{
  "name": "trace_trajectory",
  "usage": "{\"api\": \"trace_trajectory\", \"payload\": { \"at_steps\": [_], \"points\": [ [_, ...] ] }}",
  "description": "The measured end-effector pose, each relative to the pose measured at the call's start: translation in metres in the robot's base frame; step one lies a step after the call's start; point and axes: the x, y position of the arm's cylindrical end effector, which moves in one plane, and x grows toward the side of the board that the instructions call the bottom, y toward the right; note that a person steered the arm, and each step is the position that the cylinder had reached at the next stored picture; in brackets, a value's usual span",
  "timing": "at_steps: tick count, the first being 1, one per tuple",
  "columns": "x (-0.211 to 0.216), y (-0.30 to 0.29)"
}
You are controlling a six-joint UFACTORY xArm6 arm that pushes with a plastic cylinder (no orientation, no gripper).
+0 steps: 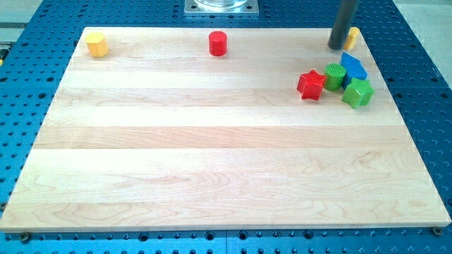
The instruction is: Put the triangle to the bottom right of the green star
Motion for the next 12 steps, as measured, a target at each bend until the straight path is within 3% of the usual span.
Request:
{"api": "trace_trajectory", "payload": {
  "at_steps": [3, 4, 9, 12],
  "points": [
    [0.003, -0.027],
    [0.040, -0.025],
    [0.052, 0.039],
    [0.142, 0.009]
  ]
}}
